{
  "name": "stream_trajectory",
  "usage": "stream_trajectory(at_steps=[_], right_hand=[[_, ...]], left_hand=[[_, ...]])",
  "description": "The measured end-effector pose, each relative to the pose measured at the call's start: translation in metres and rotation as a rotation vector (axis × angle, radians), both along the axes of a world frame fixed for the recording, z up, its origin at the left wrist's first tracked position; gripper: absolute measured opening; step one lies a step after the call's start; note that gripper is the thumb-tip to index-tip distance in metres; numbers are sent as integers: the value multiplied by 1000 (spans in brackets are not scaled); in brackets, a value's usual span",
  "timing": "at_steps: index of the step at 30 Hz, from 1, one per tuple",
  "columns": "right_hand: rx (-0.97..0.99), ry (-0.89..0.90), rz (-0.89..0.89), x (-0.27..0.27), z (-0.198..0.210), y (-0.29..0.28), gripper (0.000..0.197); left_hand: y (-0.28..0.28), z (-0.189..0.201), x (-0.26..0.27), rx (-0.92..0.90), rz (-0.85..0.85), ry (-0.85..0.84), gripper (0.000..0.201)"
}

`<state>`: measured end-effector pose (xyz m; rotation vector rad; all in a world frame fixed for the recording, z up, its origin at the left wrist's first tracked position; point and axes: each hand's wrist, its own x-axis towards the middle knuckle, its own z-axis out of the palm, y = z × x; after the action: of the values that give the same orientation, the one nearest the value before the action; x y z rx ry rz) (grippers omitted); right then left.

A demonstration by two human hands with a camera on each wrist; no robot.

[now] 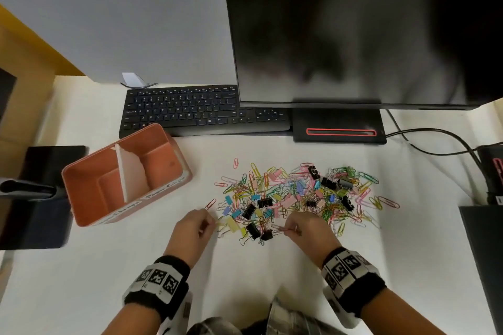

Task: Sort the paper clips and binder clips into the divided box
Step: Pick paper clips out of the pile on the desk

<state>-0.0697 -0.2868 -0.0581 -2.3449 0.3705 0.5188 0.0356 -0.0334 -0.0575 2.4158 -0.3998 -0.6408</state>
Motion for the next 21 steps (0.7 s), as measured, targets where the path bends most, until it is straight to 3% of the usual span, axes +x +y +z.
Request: stream_trajectory(at_steps=[5, 8, 11, 15, 21], right_hand=[[45, -137, -25, 27, 36, -10, 12], [15, -133, 13, 68, 47, -12, 32], [9, -84, -22, 110, 46, -5, 37], [-45, 55, -37, 144, 26, 8, 34], [-215, 121, 98, 135, 12, 20, 18]], left_hand=[[-21, 13, 33, -61, 33, -77, 13], [-38, 15, 54, -71, -6, -98, 33], [-51, 6, 72, 11, -87, -72, 40], [-54, -8, 84, 91, -150, -5, 38], [-53, -13, 80, 129, -159, -70, 7]])
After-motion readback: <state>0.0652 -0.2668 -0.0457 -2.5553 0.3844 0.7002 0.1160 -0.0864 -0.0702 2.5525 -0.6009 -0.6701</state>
